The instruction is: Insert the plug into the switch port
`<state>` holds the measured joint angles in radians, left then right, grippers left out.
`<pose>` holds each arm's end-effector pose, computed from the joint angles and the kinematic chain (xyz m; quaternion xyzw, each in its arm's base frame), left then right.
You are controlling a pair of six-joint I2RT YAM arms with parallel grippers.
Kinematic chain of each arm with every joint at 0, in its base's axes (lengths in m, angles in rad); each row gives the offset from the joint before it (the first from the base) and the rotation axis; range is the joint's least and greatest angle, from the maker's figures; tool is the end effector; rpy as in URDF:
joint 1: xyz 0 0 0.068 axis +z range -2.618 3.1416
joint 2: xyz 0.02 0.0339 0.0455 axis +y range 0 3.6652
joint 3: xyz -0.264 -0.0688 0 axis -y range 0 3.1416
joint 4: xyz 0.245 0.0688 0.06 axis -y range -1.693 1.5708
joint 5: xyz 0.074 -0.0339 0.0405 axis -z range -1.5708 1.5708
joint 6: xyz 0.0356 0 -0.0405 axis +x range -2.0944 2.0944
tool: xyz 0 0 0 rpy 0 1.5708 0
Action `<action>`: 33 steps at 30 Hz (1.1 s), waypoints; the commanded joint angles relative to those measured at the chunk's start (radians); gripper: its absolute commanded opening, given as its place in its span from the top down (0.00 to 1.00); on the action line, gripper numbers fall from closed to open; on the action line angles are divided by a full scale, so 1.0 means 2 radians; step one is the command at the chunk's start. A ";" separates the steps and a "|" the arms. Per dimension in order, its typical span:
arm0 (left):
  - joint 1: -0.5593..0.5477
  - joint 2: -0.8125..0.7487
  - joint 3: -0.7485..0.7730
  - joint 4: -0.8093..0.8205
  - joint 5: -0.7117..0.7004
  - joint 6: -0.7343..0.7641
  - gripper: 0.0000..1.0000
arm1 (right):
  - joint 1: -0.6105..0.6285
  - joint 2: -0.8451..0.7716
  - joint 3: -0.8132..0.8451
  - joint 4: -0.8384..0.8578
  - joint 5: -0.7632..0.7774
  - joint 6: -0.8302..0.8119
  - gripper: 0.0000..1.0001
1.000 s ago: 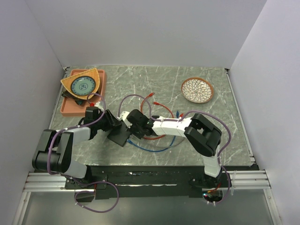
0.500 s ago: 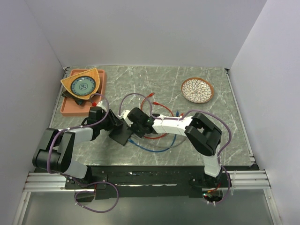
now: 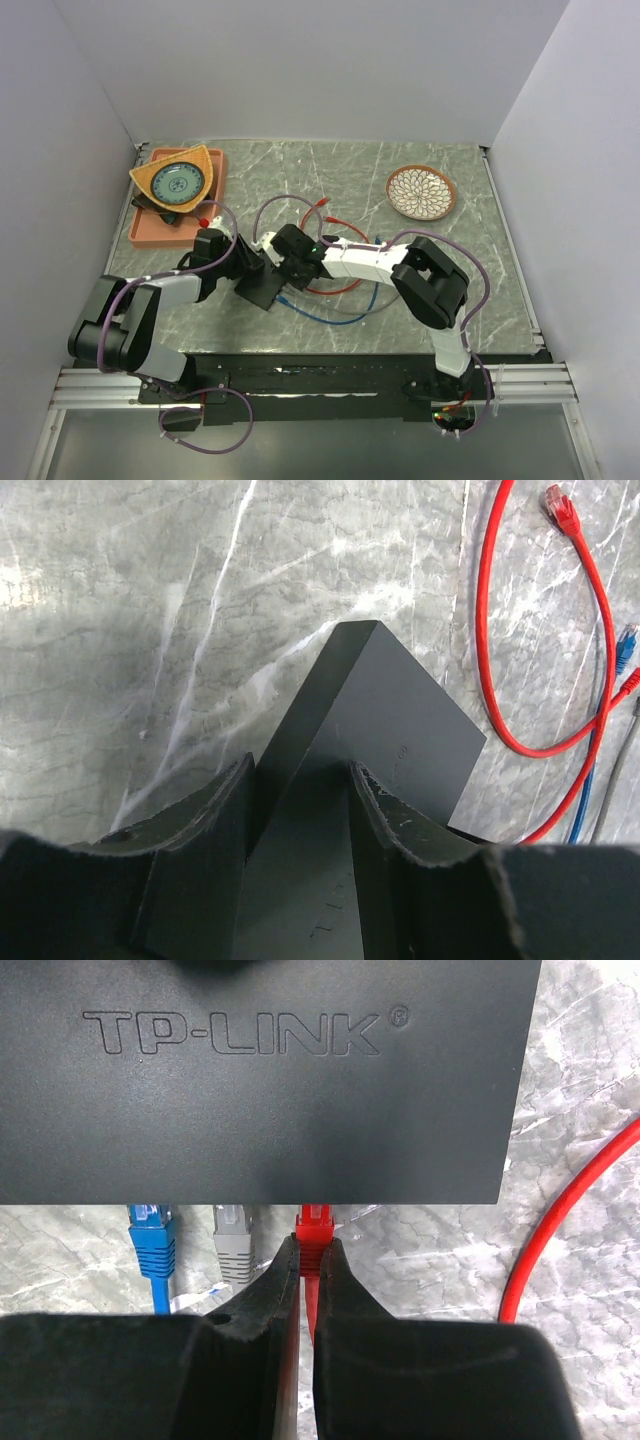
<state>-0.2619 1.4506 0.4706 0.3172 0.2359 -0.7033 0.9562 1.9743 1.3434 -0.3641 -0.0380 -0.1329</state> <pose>0.2492 -0.0754 0.1387 -0.1450 0.8821 -0.2958 0.3367 0.2391 0.3411 0.1683 -0.5012 0.8172 0.1303 0.2529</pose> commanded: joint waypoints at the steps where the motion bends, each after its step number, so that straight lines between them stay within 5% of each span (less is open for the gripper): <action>1: -0.052 -0.009 -0.013 -0.047 0.124 -0.055 0.55 | 0.009 -0.005 0.051 0.207 -0.051 0.007 1.00; 6: -0.052 -0.029 -0.004 -0.071 0.091 -0.057 0.52 | 0.010 -0.018 0.024 0.185 -0.043 0.010 0.98; 11: -0.048 -0.049 0.018 -0.118 0.036 -0.052 0.39 | 0.009 -0.045 -0.013 0.156 -0.023 0.015 0.81; 14: -0.038 -0.059 0.029 -0.149 -0.001 -0.058 0.31 | 0.009 -0.057 -0.029 0.137 0.007 0.024 0.79; 19: -0.016 -0.084 0.030 -0.172 -0.030 -0.066 0.27 | 0.007 -0.080 -0.053 0.122 0.060 0.033 0.67; 29: -0.012 -0.184 0.053 -0.212 -0.065 -0.055 0.18 | 0.000 -0.143 -0.054 0.084 0.099 0.046 0.13; 33: -0.012 -0.232 0.059 -0.219 -0.076 -0.050 0.15 | -0.007 -0.163 -0.045 0.067 0.112 0.062 0.01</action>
<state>-0.2909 1.0706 0.5400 -0.0978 0.1230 -0.8070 0.9619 1.7260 1.2285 -0.2195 0.1326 -0.0479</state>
